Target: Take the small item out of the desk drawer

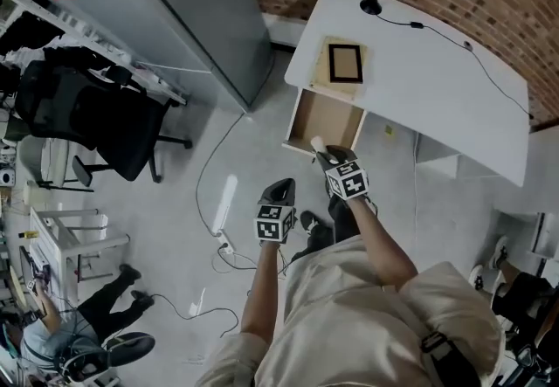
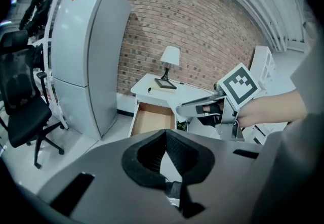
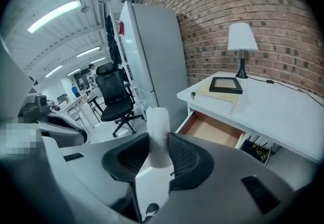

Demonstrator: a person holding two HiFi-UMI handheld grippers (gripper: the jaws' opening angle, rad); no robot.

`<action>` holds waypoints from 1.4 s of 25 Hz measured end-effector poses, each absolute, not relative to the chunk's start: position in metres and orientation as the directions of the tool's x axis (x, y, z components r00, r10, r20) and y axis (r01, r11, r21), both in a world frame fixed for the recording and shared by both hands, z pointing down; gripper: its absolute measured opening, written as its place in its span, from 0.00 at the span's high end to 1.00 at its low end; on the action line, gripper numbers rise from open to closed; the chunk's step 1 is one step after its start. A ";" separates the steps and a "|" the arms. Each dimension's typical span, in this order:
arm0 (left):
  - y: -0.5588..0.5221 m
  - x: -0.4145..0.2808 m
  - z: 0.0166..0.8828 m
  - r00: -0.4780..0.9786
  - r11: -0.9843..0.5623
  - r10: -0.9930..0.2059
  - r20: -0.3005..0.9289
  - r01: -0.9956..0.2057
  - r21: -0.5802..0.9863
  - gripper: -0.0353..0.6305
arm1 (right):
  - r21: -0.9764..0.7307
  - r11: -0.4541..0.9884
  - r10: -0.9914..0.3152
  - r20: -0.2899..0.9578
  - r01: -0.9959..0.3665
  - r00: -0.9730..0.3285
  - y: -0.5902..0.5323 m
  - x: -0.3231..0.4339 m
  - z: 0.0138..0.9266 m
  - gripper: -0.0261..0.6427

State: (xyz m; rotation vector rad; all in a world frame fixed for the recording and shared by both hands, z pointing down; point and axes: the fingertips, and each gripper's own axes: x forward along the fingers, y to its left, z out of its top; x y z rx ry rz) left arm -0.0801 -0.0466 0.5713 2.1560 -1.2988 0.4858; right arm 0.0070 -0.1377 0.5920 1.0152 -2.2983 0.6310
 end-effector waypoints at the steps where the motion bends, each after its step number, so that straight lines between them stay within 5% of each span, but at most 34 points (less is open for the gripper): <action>1: -0.044 -0.082 0.569 0.460 -0.361 -0.682 0.568 -0.888 0.286 0.92 | -0.199 0.596 -0.527 0.634 -0.778 -0.566 -0.135 0.007 0.588 0.74; 21: -0.063 -0.062 0.490 0.440 -0.321 -0.797 0.414 -0.889 0.327 0.92 | -0.214 0.564 -0.661 0.463 -0.798 -0.591 -0.104 0.010 0.512 0.74; 35: -0.051 -0.081 0.496 0.422 -0.344 -0.787 0.449 -0.906 0.248 0.92 | -0.252 0.535 -0.687 0.425 -0.806 -0.589 -0.101 -0.008 0.517 0.74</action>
